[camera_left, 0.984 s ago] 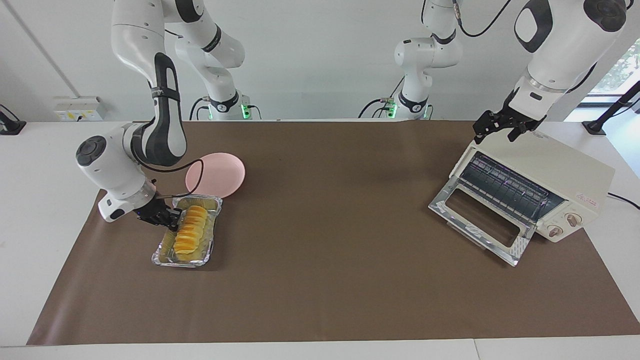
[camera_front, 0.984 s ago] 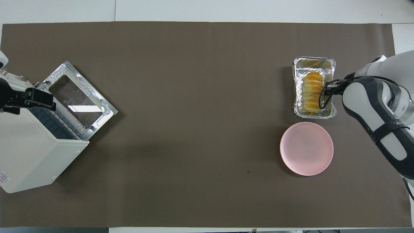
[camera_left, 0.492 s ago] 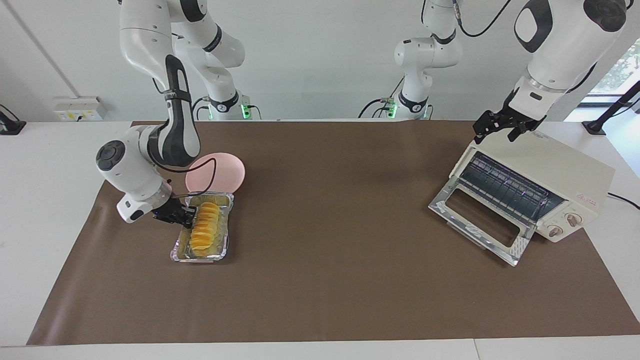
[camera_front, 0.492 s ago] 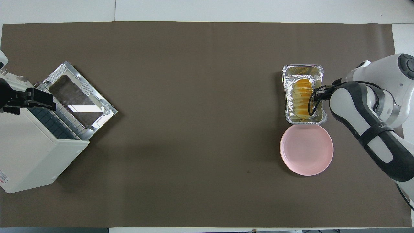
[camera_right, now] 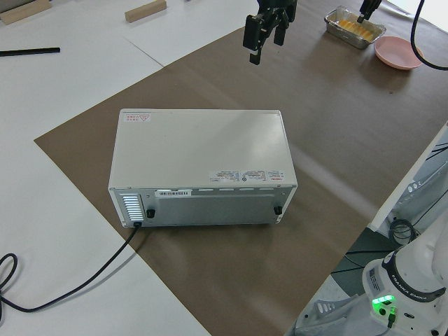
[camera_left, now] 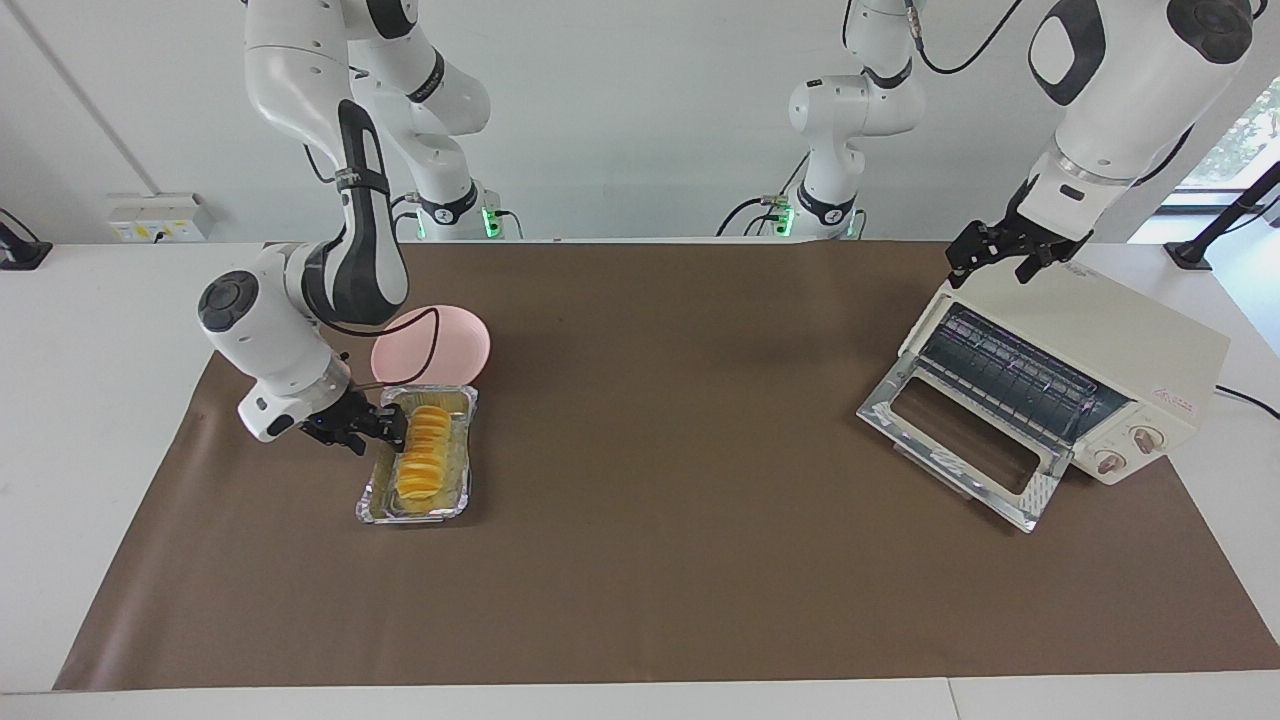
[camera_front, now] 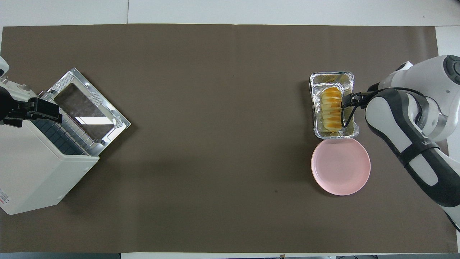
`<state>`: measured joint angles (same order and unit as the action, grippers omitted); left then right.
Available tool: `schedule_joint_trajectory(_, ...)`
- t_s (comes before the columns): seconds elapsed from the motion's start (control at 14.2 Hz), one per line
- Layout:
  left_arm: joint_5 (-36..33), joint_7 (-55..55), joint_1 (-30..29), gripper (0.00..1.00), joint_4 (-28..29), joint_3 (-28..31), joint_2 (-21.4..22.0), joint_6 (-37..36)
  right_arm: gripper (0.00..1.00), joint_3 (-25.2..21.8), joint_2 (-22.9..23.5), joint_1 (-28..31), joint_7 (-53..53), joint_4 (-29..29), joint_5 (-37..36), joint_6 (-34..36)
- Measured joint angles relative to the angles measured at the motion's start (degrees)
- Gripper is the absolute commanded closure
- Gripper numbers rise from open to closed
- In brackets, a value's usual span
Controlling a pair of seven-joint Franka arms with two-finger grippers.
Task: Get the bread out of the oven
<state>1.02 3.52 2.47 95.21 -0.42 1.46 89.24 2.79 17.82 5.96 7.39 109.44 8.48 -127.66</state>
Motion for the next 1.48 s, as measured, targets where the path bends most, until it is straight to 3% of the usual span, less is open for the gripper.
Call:
schedule_joint_trajectory(0.49, 0.0, 0.0, 0.0, 0.0, 0.0, 0.0, 0.0, 0.0, 0.0, 0.0, 0.16, -3.64, -4.47, -2.6, -1.78, 1.23)
schedule_joint_trajectory(1.12, 0.0, 0.0, 0.0, 0.0, 0.0, 0.0, 0.0, 0.0, 0.02, -0.08, 2.29, -6.22, -7.94, 0.87, -2.15, -4.82)
schedule_joint_trajectory(1.27, 0.0, 0.0, 0.0, 0.0, 0.0, 0.0, 0.0, 0.0, 0.23, -0.02, 2.29, -6.95, -8.51, 1.57, -2.15, -5.83)
schedule_joint_trajectory(1.48, 0.0, 0.0, 0.0, 0.0, 0.0, 0.0, 0.0, 0.0, 0.92, -0.16, 2.28, -7.09, -8.54, 1.97, -2.17, -6.26)
